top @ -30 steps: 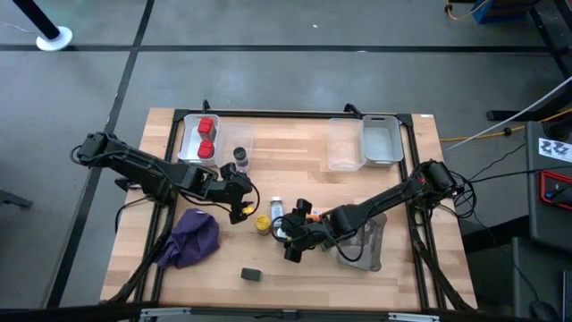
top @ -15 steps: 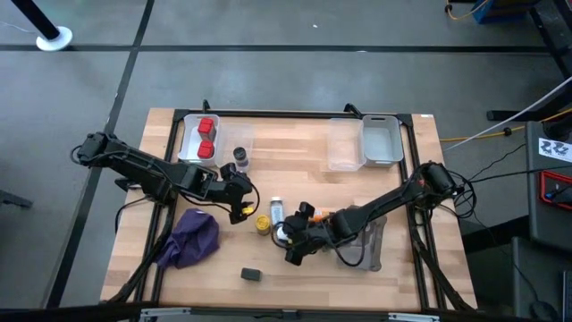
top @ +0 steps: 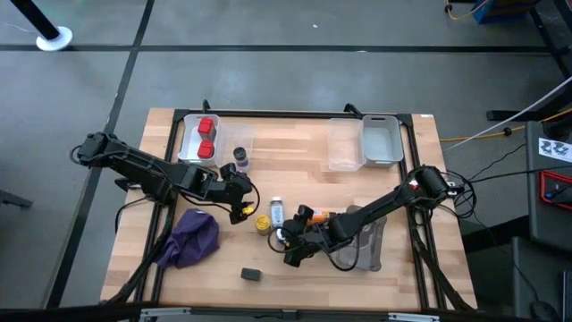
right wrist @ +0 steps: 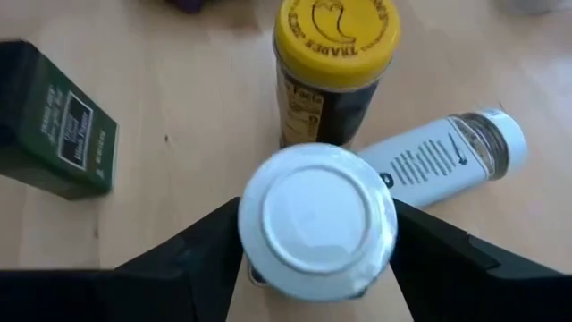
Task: Sort spices by type
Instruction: Put the bottom white seasoning bottle into the right transparent bin
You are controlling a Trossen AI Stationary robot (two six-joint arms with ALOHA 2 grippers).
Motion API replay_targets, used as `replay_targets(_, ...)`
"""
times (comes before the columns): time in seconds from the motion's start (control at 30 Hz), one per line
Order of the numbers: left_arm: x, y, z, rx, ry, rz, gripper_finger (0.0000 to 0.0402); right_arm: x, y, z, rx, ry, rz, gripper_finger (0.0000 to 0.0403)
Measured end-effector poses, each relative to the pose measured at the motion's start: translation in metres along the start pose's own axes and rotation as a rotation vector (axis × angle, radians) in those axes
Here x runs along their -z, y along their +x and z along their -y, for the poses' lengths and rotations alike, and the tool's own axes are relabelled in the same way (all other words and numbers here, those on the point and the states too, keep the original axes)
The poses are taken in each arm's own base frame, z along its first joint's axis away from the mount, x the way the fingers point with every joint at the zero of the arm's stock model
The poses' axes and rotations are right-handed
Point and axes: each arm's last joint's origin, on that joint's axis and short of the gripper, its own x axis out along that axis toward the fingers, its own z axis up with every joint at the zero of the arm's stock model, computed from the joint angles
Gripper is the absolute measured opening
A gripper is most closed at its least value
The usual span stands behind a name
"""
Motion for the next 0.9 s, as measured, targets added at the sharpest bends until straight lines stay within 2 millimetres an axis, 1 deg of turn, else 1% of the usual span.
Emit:
replay_targets(0.13,0.0,0.0,0.0,0.002,-0.003,0.004,0.0276,-0.001,0.0,0.0,-0.004,-0.001,0.006,0.0207)
replay_targets(0.33,-0.001,0.0,0.001,0.006,-0.008,0.012,0.0276,-0.001,0.0,0.0,-0.007,-0.005,0.008,0.0207)
replay_targets(0.43,-0.001,0.0,0.001,0.008,-0.007,0.014,0.0276,-0.004,-0.005,0.001,-0.017,-0.003,0.007,0.0207)
replay_targets(0.5,-0.001,0.0,0.002,0.01,-0.005,0.015,0.0276,-0.008,-0.015,0.003,-0.017,-0.006,0.003,0.0207)
replay_targets(0.67,-0.001,-0.001,0.003,0.016,-0.007,0.021,0.0276,-0.019,-0.047,0.015,0.009,-0.017,-0.009,0.0207)
replay_targets(0.77,-0.002,-0.001,0.004,0.019,-0.011,0.027,0.0276,-0.027,-0.071,0.027,0.038,-0.017,-0.008,0.0207)
replay_targets(0.9,-0.004,-0.001,0.004,0.027,-0.024,0.045,0.0276,-0.037,-0.097,0.049,0.101,-0.012,-0.011,0.0207)
